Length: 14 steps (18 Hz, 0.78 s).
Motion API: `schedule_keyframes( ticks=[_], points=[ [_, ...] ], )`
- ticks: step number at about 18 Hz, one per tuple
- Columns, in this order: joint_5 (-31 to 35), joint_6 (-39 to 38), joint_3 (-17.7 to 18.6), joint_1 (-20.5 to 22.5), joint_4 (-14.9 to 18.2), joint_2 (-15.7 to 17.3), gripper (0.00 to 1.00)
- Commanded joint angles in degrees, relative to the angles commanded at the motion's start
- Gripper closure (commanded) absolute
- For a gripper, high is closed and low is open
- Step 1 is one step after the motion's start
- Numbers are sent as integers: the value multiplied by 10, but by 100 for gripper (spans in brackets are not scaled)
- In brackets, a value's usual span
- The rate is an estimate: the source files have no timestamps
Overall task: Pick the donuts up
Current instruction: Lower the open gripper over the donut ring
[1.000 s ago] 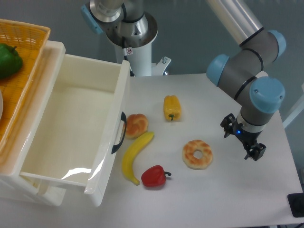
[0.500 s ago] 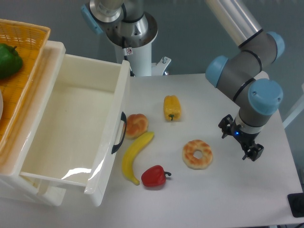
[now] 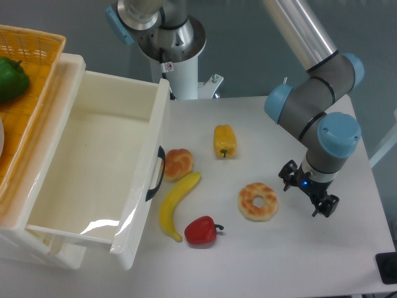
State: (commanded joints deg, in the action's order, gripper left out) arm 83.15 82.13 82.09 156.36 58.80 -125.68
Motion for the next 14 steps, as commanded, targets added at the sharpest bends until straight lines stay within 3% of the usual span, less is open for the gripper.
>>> schedule_keyframes(
  ticks=[2,6,9,14],
  points=[
    [0,-54,0,-5,0,-6,0],
    [-10,-90,4,-13,1,-11,0],
    [-46,-101,4,-11,1,-17,0],
    [-47,-102,15,-11,2,-19,0]
  ],
)
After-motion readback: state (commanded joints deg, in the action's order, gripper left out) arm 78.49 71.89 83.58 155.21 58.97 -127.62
